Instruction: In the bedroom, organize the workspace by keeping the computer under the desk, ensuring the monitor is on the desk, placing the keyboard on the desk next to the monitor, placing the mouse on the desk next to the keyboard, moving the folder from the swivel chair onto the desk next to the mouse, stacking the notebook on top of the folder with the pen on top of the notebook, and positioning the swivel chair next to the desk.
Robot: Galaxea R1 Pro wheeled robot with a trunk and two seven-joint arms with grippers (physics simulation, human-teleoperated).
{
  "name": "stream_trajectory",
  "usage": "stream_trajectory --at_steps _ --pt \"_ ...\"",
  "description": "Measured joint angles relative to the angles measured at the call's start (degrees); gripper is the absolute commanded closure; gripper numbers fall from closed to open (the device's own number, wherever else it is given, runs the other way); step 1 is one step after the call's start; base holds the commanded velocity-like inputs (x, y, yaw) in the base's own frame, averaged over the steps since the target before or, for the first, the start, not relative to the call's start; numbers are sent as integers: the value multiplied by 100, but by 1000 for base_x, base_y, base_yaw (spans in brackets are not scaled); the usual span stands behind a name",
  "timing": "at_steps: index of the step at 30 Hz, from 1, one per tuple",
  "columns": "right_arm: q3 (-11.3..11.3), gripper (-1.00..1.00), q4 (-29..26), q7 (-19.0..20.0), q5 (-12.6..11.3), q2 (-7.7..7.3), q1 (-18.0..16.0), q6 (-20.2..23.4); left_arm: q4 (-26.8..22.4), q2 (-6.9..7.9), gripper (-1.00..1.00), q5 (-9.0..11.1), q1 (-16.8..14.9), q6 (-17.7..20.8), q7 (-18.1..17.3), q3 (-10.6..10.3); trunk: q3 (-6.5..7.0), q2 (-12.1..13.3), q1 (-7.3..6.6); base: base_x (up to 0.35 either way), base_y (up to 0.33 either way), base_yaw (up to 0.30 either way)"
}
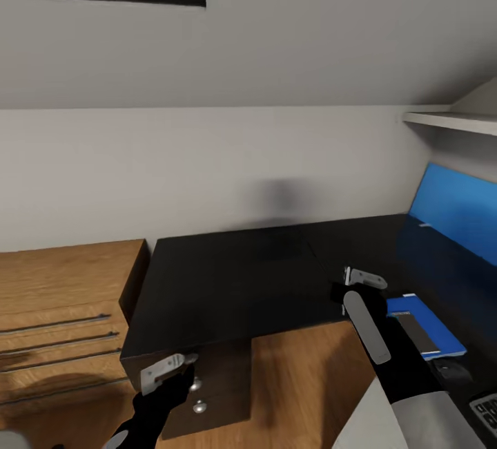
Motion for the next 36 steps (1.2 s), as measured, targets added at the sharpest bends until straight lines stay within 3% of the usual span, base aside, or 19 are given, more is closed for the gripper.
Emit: stream_trajectory --at_steps 2,3,9,18,24,29,36 --pt "-2 100 26 3 1 -66 0 3 0 -1 -100 2 0 0 0 14 5 0 0 0 0 -278" --pt "-5 100 52 11 3 -207 0 12 0 -1 -100 6 0 0 0 28 8 0 0 0 0 -278" --pt "-5 100 98 39 -20 -331 0 4 0 -2 -100 14 0 0 0 19 23 0 0 0 0 -278" --pt "21 100 482 69 -13 -319 0 -35 0 -2 -100 18 0 0 0 5 45 0 0 0 0 -275" --pt "36 100 505 76 -13 -315 -2 -38 -1 -4 -100 21 2 1 0 -5 48 0 0 0 0 -48" --pt "118 100 492 87 -13 -314 -1 -39 -1 -10 -100 28 2 0 0 -227 48 0 0 0 0 -4" --pt "148 100 488 88 -12 -316 -1 -45 -1 -10 -100 48 2 11 0 -278 48 0 0 0 0 0"
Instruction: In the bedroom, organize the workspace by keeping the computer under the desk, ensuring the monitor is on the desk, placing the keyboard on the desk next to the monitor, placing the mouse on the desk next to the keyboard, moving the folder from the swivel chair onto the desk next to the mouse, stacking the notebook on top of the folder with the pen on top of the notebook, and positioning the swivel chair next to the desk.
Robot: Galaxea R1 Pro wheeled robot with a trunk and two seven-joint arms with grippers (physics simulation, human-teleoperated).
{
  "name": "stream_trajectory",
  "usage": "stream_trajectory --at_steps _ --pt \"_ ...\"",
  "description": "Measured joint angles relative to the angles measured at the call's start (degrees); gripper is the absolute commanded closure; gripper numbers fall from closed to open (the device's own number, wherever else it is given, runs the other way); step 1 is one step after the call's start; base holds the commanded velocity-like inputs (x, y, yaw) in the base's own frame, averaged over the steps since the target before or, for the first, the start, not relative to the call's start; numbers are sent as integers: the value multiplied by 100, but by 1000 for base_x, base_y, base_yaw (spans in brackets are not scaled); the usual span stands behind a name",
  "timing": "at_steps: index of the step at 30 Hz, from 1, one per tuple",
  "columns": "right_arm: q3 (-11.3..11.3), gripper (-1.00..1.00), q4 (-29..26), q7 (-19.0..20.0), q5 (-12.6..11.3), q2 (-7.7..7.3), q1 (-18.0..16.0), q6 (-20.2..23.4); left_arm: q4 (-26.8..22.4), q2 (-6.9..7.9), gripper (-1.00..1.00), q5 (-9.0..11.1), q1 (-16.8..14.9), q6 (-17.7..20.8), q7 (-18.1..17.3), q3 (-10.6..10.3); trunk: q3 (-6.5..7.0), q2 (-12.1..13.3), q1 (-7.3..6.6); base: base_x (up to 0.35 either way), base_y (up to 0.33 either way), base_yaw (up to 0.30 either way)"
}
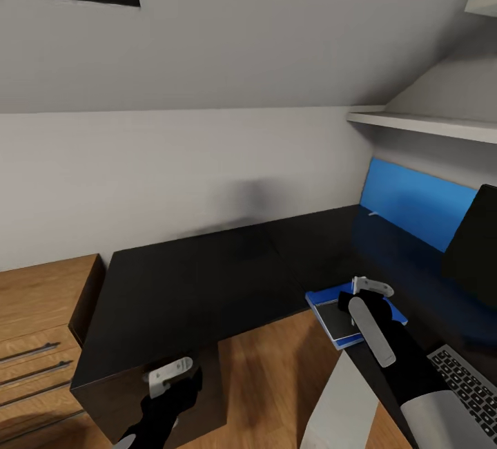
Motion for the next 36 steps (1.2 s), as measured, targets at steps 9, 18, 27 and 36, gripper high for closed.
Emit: stream_trajectory --at_steps 9,18,27,36 --pt "-2 100 -24 8 0 0 0 -17 5 8 -100 16 352 -24 -1 -418 0 0 0 0 0 0" --pt "-4 100 -56 33 0 0 0 -20 46 110 -100 7 717 -358 12 -511 0 0 0 0 0 0" --pt "-12 100 -49 35 6 -9 0 -20 62 329 -100 39 755 -861 32 -512 -125 -279 153 0 0 0" --pt "-13 100 -48 35 8 -9 0 -20 104 334 -100 46 754 -980 32 -514 -287 -640 351 0 0 0"
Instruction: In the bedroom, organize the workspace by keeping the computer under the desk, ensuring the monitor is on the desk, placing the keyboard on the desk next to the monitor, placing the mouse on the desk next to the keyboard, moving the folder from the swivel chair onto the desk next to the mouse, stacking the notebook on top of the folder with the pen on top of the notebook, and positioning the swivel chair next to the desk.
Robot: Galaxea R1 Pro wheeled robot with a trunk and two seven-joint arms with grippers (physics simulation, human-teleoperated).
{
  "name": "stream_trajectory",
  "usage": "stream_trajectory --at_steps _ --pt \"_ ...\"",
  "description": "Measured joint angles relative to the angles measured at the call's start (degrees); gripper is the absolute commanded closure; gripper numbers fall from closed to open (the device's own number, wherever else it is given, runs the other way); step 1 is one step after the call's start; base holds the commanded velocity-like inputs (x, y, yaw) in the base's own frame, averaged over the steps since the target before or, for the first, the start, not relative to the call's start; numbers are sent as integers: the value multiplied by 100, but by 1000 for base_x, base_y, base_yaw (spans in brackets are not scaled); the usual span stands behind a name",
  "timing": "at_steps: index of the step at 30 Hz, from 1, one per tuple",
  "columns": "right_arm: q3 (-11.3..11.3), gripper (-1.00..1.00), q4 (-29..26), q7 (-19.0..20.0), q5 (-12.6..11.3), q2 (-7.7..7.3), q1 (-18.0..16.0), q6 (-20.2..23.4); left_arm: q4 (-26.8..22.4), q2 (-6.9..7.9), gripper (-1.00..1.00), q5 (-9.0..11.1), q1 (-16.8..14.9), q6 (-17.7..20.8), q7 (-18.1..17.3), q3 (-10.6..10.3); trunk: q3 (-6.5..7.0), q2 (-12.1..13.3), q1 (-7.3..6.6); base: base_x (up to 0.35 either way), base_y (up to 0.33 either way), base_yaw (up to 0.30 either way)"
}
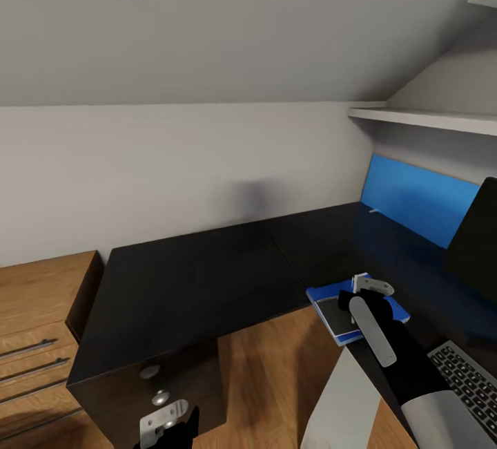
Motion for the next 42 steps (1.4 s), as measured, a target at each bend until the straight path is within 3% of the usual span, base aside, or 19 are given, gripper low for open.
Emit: stream_trajectory --at_steps 12,19,20,42 --pt "8 100 0 0 5 0 0 0 32 0 -100 5 1 -6 0 4 -216 -482 264 0 0 0" --pt "9 100 -4 0 9 -2 0 0 49 0 -100 8 1 -6 -1 4 -216 -483 264 0 0 0" --pt "9 -100 -5 0 10 -3 0 1 50 0 -100 8 1 -6 -3 4 -216 -483 264 0 0 0" --pt "1 -100 -172 -1 5 -5 0 -12 159 0 -100 9 1 -6 -9 4 -216 -483 264 0 0 0"
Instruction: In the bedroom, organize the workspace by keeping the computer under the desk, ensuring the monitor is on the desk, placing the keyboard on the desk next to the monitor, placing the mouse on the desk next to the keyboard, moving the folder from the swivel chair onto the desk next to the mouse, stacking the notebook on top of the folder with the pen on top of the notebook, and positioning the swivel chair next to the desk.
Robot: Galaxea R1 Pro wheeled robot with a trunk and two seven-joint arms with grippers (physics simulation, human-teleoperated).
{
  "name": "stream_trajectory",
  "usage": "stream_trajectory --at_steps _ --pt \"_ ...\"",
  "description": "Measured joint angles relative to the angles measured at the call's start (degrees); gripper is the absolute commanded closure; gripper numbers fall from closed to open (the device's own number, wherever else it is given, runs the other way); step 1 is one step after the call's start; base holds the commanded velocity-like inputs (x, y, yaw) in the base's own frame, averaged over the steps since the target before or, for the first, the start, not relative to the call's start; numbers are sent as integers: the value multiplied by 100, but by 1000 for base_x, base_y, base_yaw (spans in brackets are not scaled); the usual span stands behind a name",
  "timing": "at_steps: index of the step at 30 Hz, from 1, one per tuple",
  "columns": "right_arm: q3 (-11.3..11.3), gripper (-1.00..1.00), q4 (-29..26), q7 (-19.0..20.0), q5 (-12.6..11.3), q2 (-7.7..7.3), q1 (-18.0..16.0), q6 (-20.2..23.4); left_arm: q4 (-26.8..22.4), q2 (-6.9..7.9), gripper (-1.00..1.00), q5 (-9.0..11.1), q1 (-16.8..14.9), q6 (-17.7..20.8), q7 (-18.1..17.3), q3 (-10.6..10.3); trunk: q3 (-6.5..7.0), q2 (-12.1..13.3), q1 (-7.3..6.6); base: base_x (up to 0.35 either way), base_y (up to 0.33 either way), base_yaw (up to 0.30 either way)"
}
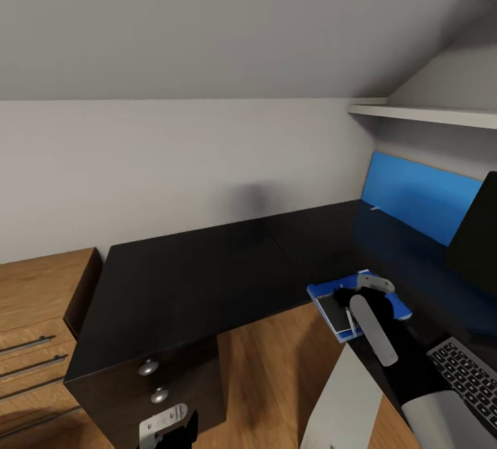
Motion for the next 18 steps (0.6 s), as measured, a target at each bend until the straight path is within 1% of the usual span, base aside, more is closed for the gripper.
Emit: stream_trajectory --at_steps 3,6,9,11,12,15,16,17,18 --pt "2 -100 -198 -7 -5 -2 8 1 34 0 -100 -2 0 0 0 2 0 0 0 0 0 0" --pt "9 -100 -502 -11 -9 -4 120 4 60 0 -100 -6 0 0 0 6 0 0 0 0 0 0" --pt "87 -100 -813 -12 -12 4 306 5 72 0 -100 -8 0 0 0 8 0 0 0 0 0 0" --pt "332 -100 -1012 -19 -2 9 401 1 81 0 -100 -9 0 0 0 8 0 0 0 0 0 0" --pt "575 -100 -1103 -31 6 11 437 -5 100 2 -100 -10 0 0 0 8 0 0 0 0 0 0" --pt "989 -100 -1188 -44 31 16 469 -9 159 1 -100 -17 0 -4 0 14 0 0 0 0 0 0" --pt "1226 -100 -1216 -48 32 25 482 -21 197 1 -100 -23 0 -6 2 18 0 0 0 0 0 0" --pt "1340 -100 -1227 -50 42 29 486 -27 211 0 -100 -26 0 -7 3 20 0 0 0 0 0 0" --pt "1567 -100 -1240 -53 38 48 493 -89 233 0 -100 -29 0 -7 5 24 0 0 0 0 0 0"
